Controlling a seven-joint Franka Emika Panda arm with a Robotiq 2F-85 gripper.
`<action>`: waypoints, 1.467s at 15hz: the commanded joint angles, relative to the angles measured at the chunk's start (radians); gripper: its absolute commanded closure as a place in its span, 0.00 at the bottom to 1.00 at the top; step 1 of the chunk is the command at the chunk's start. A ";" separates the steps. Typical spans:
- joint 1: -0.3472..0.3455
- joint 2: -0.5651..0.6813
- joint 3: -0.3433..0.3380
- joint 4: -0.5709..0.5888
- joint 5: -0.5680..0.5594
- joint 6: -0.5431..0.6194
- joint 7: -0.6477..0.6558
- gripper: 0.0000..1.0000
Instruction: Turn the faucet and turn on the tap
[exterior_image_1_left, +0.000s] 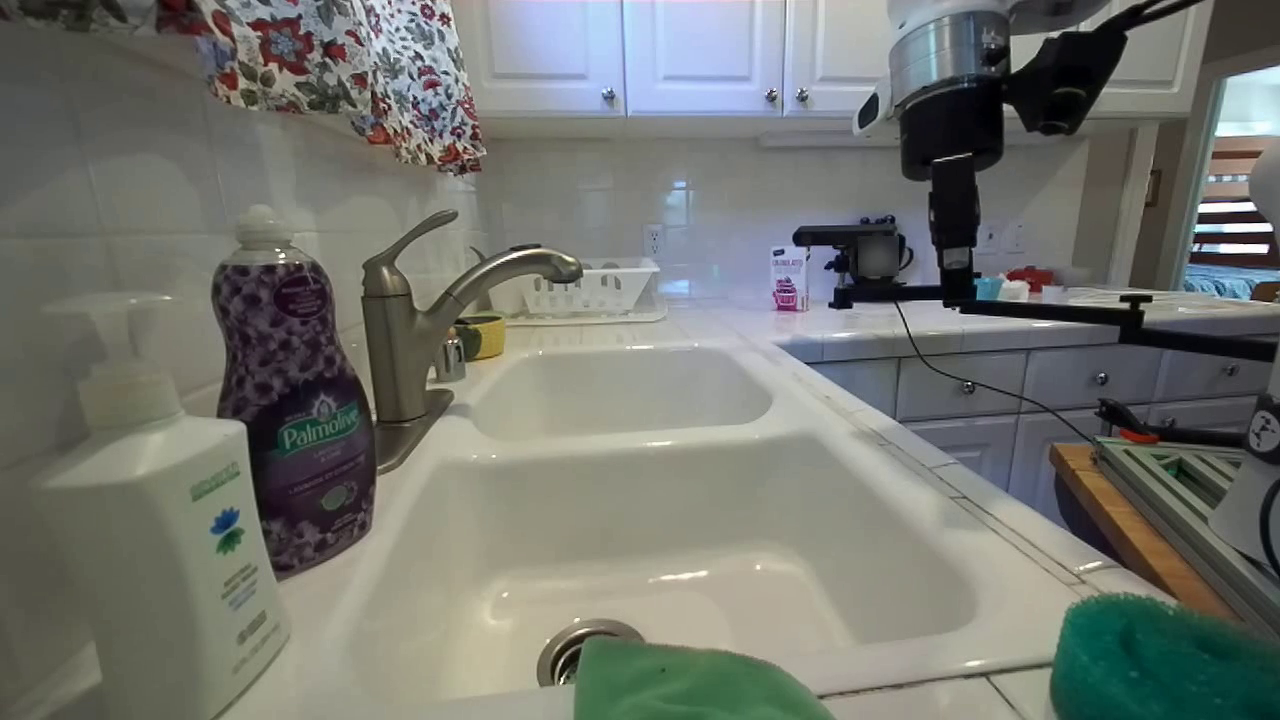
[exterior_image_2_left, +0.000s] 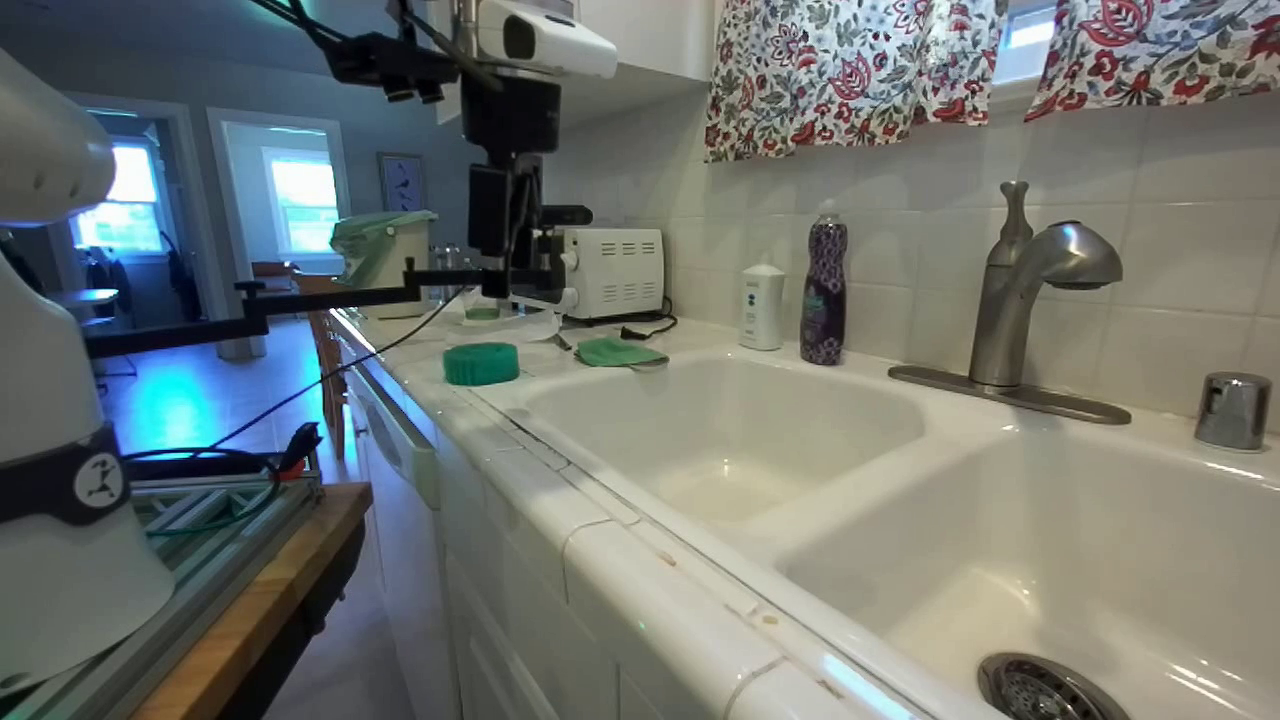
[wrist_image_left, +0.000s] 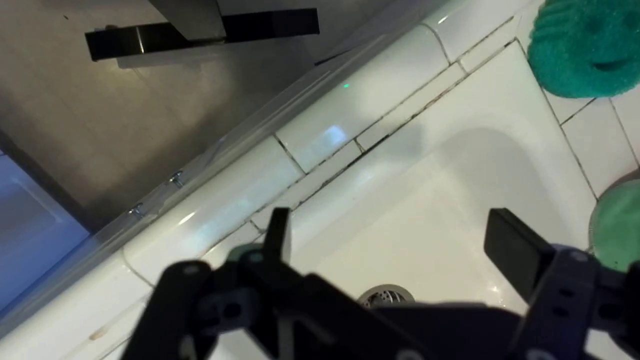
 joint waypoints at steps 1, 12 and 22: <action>-0.002 0.029 0.008 0.019 0.000 0.020 0.005 0.00; -0.042 0.185 -0.032 0.191 0.010 0.243 0.013 0.84; -0.069 0.386 -0.043 0.418 -0.031 0.460 0.030 1.00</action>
